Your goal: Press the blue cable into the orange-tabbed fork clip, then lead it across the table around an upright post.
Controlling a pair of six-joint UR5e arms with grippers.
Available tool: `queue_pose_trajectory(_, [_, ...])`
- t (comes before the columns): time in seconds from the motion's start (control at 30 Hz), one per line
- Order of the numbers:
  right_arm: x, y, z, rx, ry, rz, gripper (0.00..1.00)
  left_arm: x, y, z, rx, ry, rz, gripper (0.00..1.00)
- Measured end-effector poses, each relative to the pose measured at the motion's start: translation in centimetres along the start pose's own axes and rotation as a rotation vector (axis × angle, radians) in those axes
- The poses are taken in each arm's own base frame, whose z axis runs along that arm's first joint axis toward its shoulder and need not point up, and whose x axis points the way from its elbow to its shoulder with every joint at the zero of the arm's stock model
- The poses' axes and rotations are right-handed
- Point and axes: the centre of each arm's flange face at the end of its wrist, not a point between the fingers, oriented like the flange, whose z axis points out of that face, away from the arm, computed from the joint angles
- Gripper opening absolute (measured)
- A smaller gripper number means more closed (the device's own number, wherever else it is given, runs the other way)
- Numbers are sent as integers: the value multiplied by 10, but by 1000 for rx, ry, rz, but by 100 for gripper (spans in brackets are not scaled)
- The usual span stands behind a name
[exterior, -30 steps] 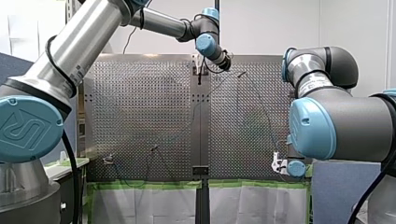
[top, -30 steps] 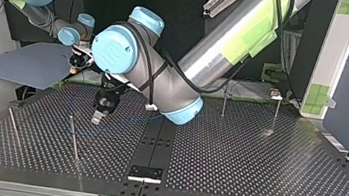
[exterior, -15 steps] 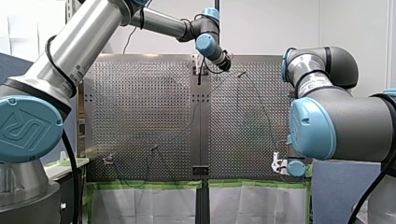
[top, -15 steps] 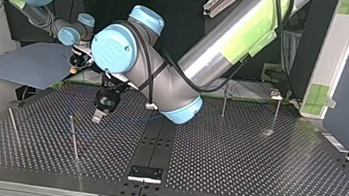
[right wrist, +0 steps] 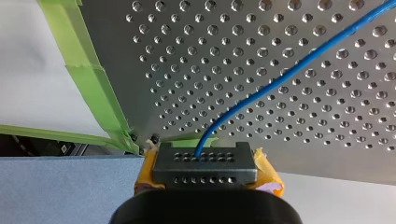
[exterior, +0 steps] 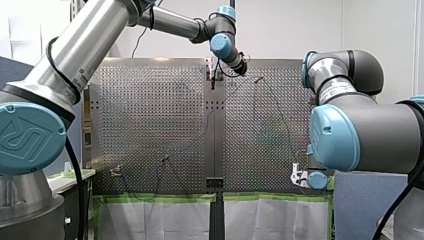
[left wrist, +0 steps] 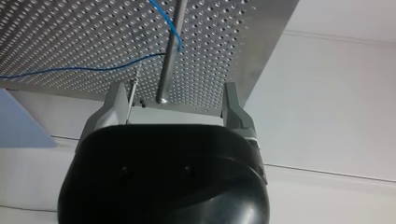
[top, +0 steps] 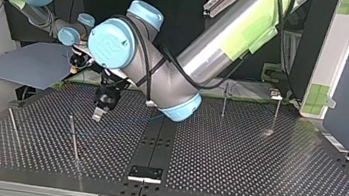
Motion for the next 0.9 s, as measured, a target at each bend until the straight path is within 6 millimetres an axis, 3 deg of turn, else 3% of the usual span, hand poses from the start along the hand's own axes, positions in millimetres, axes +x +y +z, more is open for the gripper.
queue_pose_trajectory(0.23, [0, -1, 0, 1, -1, -4, 0, 5, 0, -13, -31, 1, 9, 99])
queue_pose_trajectory(0.9, [0, 1, 0, -4, -4, -9, 0, -43, 27, -71, -38, -197, -197, 99])
